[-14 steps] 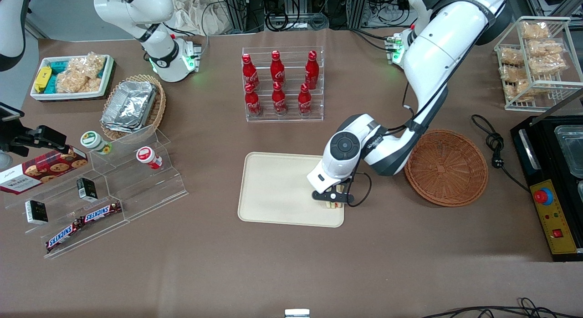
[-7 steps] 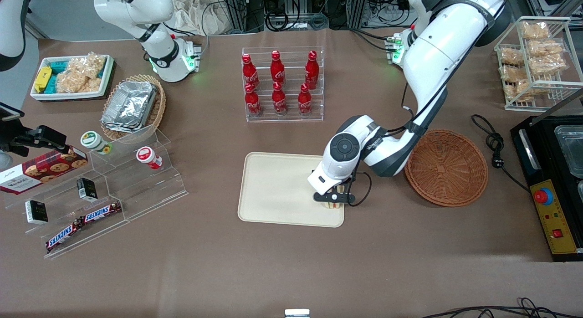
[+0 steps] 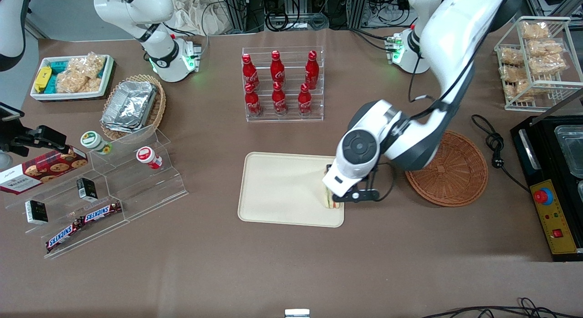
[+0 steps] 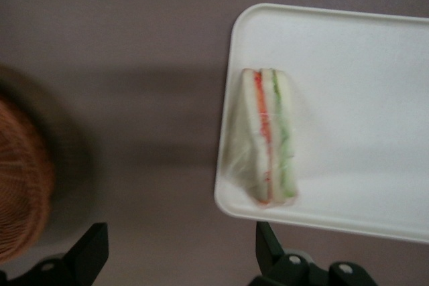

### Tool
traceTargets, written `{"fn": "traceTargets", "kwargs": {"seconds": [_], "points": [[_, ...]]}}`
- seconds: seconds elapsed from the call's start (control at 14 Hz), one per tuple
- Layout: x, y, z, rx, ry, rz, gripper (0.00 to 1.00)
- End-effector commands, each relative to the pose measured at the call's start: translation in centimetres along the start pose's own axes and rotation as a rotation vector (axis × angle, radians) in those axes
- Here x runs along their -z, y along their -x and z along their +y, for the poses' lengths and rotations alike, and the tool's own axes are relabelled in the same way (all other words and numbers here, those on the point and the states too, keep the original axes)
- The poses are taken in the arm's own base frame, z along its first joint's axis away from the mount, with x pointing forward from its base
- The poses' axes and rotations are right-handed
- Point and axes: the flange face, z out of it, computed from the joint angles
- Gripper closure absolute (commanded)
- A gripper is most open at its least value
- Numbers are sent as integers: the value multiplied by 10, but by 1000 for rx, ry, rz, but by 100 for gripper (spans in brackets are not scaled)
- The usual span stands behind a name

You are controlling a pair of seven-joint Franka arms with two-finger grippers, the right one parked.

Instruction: Place sandwich from basket to tray

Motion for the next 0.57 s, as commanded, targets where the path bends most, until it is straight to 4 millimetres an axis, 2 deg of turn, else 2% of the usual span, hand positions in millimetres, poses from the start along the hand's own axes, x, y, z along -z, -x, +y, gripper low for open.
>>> {"fn": "traceTargets", "kwargs": {"seconds": [0.0, 0.21, 0.29, 0.43, 0.5], "points": [[53, 19, -57, -84, -59, -46, 2], [110, 33, -113, -53, -76, -20, 1], [122, 39, -133, -20, -94, -34, 1], [141, 46, -162, 18, -119, -36, 1], [148, 45, -187, 57, -114, -36, 1]]}}
